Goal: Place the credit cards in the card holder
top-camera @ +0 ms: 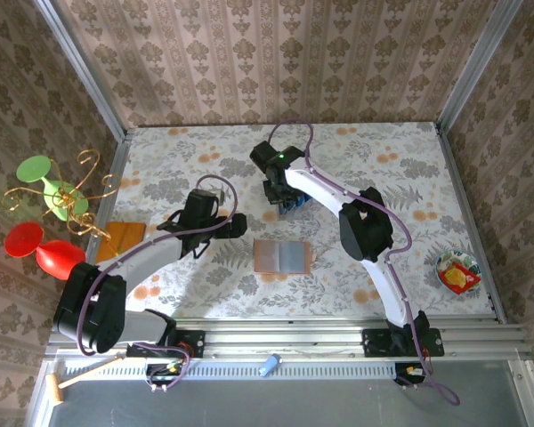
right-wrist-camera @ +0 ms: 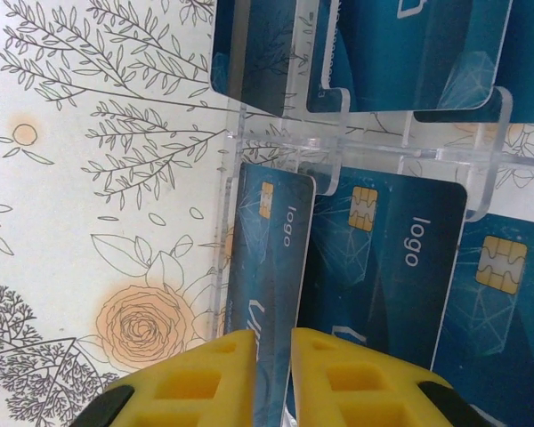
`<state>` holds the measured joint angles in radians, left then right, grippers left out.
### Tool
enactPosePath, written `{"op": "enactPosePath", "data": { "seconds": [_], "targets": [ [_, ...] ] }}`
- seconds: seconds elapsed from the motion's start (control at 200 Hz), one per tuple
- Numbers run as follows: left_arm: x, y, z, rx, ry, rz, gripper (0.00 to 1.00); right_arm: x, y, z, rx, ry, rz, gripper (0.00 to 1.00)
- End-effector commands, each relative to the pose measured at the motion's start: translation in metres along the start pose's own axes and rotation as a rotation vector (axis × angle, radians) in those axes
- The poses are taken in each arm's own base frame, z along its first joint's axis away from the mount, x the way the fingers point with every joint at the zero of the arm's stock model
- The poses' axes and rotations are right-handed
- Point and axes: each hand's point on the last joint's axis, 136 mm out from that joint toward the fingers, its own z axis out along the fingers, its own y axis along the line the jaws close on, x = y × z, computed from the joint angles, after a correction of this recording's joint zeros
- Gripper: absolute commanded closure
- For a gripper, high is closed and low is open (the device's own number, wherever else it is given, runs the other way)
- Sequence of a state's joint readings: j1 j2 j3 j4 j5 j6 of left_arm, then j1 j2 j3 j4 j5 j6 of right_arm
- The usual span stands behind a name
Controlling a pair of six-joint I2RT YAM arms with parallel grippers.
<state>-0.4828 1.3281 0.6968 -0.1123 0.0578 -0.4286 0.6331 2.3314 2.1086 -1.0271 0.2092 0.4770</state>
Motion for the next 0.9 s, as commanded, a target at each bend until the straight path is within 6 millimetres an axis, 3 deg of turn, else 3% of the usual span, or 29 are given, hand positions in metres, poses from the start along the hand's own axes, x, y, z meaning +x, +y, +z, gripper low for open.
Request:
{"op": "enactPosePath", "data": {
  "seconds": [0.0, 0.245, 0.59, 0.895],
  "targets": [
    [0.001, 0.001, 0.0, 0.009, -0.005, -0.024, 0.0, 0.0, 0.016, -0.007, -0.075, 0.002, 0.02, 0.8],
    [0.001, 0.001, 0.001, 0.01, -0.004, -0.024, 0.0, 0.001, 0.021, -0.008, -0.123, -0.002, 0.052, 0.79],
    [0.001, 0.001, 0.0, 0.014, -0.008, -0.025, 0.0, 0.007, 0.009, 0.003, -0.096, 0.027, 0.064, 0.8],
    [0.001, 0.0, -0.001, 0.017, -0.008, -0.026, 0.0, -0.002, 0.004, -0.001, -0.099, 0.01, 0.07, 0.79]
  ]
}}
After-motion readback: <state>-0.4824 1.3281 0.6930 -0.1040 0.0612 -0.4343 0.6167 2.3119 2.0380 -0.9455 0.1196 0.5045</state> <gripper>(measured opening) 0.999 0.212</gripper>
